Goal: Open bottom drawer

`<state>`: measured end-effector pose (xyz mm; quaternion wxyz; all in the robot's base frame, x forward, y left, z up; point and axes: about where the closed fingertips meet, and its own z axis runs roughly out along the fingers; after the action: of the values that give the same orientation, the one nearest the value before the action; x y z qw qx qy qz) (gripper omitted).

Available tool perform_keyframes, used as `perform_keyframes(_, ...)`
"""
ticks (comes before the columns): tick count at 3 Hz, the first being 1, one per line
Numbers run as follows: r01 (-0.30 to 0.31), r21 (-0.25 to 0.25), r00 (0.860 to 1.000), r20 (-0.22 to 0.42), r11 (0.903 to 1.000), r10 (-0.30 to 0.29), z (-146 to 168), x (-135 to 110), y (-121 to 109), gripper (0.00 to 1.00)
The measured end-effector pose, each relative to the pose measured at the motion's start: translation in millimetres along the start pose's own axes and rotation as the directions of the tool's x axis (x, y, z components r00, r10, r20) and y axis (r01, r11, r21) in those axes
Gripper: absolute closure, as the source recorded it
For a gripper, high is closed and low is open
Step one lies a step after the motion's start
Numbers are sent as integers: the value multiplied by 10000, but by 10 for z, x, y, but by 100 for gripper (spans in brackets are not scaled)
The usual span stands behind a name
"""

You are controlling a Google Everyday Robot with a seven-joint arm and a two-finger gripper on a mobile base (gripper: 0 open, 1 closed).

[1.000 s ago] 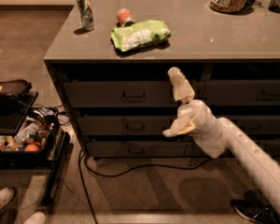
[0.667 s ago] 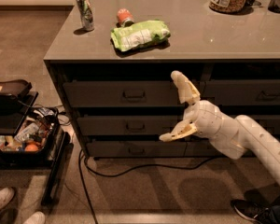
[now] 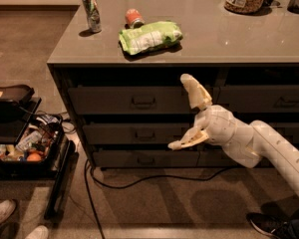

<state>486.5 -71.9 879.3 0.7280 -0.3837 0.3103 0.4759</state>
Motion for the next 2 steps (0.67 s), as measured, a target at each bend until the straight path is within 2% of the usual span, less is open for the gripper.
perform_keyframes(1, -7, -16, 9946, -1037, 10000, 5, 33, 276, -12, 0)
perform_keyframes(2, -230, 429, 9784, -2043, 9988, 313, 17, 849, -127, 0)
